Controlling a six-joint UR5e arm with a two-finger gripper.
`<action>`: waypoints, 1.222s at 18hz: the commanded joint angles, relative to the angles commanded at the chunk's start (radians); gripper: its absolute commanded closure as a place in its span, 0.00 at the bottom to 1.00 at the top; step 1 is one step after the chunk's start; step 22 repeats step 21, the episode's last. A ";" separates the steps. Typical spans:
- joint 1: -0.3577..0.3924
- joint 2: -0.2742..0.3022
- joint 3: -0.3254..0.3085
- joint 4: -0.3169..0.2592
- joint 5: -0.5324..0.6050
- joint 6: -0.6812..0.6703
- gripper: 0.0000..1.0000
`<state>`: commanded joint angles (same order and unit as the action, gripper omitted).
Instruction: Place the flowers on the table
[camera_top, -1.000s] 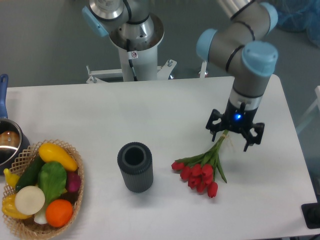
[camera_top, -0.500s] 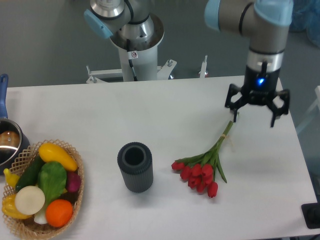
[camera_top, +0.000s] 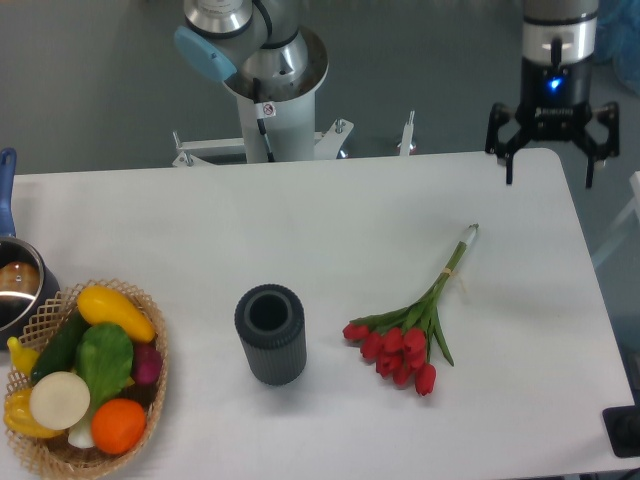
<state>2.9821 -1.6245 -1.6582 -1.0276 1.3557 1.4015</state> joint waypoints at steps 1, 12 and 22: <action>0.002 0.006 -0.002 -0.011 0.022 0.045 0.00; 0.008 0.009 -0.002 -0.006 0.036 0.073 0.00; 0.005 0.008 -0.003 -0.003 0.036 0.073 0.00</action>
